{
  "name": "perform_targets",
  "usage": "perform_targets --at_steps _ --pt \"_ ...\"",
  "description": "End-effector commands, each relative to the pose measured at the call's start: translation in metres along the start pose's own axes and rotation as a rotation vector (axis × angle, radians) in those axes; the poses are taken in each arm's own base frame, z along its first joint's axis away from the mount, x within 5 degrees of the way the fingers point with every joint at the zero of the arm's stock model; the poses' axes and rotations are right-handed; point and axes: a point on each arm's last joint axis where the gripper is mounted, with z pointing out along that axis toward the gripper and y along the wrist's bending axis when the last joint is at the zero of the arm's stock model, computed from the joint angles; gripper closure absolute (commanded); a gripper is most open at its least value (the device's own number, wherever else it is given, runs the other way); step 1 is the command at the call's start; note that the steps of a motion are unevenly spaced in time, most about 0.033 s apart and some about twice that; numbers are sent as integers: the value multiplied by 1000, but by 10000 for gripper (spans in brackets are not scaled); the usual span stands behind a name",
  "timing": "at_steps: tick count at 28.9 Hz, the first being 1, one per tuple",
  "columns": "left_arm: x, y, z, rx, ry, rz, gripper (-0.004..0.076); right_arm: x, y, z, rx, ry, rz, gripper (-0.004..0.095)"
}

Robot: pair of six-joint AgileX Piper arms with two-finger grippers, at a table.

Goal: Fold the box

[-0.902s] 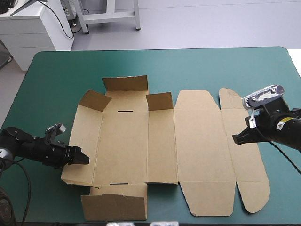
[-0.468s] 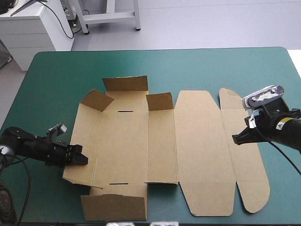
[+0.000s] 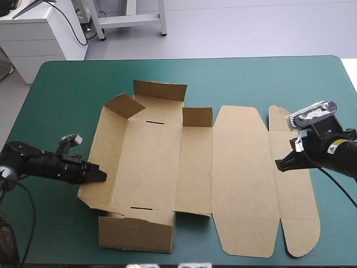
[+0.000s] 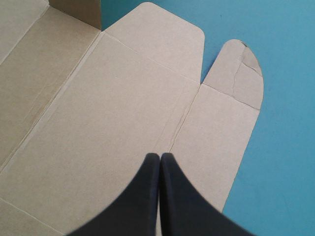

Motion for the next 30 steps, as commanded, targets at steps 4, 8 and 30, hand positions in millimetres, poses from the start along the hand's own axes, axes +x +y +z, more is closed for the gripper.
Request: perform_targets --at_steps 4,8,30 --pt "-41 -53 -24 22 -33 177 731 -9 -2 -10 31 -89 1 929" --pt "-63 -77 -36 -99 -43 301 731 -9 -2 -10 32 -91 1 929" --pt "-137 -225 4 -541 -359 1320 731 -12 -3 -11 42 -123 12 929"
